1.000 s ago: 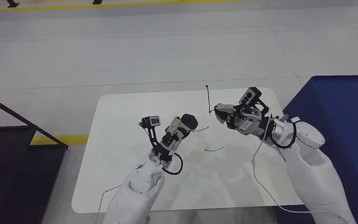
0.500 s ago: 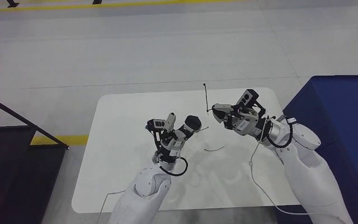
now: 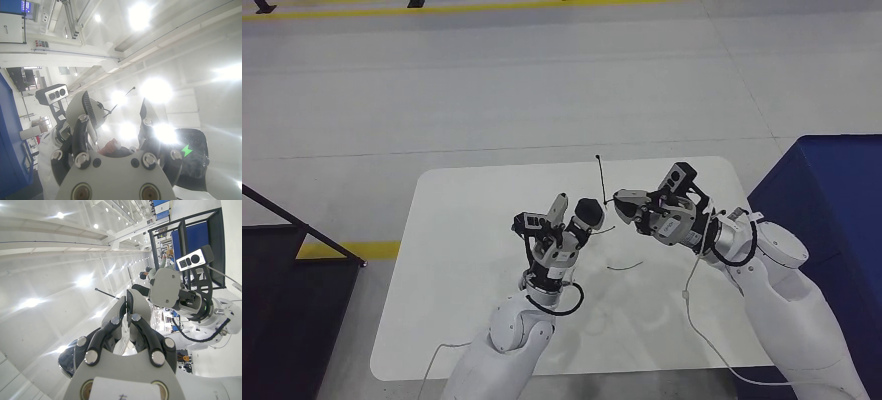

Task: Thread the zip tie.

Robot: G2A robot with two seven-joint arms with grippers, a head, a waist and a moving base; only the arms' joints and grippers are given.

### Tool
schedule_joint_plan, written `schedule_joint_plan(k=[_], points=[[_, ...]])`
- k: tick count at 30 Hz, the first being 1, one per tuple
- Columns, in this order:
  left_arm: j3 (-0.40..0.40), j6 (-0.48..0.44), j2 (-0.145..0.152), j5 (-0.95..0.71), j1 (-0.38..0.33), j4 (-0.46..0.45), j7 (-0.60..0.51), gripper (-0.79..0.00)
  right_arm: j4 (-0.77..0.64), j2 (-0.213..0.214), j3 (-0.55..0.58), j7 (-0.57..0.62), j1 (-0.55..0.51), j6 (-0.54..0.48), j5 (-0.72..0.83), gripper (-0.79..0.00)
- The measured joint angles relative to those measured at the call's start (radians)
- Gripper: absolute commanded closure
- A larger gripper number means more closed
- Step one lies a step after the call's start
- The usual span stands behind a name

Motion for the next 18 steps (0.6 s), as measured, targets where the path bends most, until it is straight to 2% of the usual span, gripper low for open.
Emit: schedule_joint_plan(k=[7, 12, 18], points=[[-0.001, 0.024, 0.000, 0.000, 0.028, -0.020, -0.021, -0.462, 0.001, -0.001, 0.006, -0.001, -0.001, 0.001, 0.000, 0.000], [0.001, 0.022, -0.003, 0.001, 0.036, -0.034, -0.027, -0.382, -0.001, 0.000, 0.006, 0.005, -0.007, 0.002, -0.008, 0.000], [0.007, 0.030, -0.007, 0.012, 0.036, -0.040, -0.022, -0.403, -0.001, -0.001, 0.007, 0.011, -0.008, 0.006, -0.009, 0.000]])
